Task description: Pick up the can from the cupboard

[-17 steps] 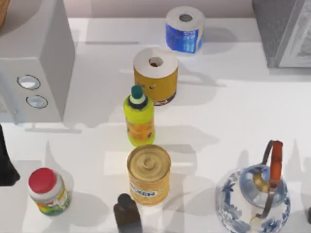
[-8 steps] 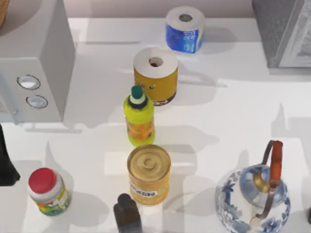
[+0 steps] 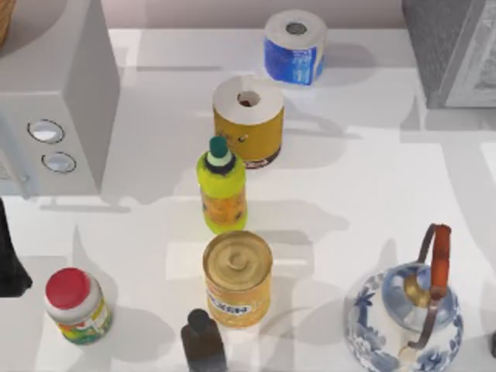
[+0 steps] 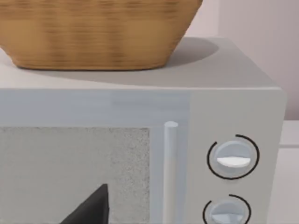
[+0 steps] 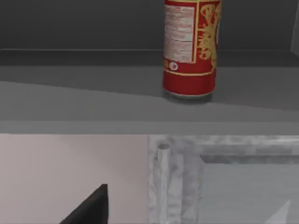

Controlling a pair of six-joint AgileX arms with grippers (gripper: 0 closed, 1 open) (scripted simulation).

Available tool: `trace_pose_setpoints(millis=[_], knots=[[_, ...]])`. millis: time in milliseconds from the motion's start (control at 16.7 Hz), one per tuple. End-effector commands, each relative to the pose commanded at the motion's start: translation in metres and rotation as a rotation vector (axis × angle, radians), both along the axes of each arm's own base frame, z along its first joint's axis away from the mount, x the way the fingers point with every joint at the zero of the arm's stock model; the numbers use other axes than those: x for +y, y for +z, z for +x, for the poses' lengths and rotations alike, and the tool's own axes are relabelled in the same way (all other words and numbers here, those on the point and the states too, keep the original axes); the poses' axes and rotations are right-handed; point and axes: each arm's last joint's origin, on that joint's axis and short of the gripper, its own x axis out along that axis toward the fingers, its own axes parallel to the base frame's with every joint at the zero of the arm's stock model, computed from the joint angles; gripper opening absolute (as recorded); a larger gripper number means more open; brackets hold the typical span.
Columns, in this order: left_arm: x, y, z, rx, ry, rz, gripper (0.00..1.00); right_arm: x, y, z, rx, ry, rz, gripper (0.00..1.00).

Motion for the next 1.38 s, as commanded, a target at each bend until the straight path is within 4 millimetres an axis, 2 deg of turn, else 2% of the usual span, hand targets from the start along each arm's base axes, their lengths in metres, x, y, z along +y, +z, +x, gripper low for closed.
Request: trace_pose_setpoints(millis=[240,540,900,1260,1380], knots=[[0.000,0.000,0.000,0.000,0.000,0.000,1.00,0.011,0.034,0.034,-0.001,0.001,0.001,1.00],[0.000,0.000,0.000,0.000,0.000,0.000,1.00,0.020,0.050,0.056,-0.001,0.002,0.002,1.00],[0.000,0.000,0.000,0.000,0.000,0.000,1.00,0.019,0.050,0.057,-0.002,0.000,0.002,1.00],[0.000,0.000,0.000,0.000,0.000,0.000,1.00,0.011,0.024,0.072,-0.010,-0.010,0.000,1.00],[0.000,0.000,0.000,0.000,0.000,0.000,1.00,0.010,0.022,0.073,-0.011,-0.011,0.000,1.00]])
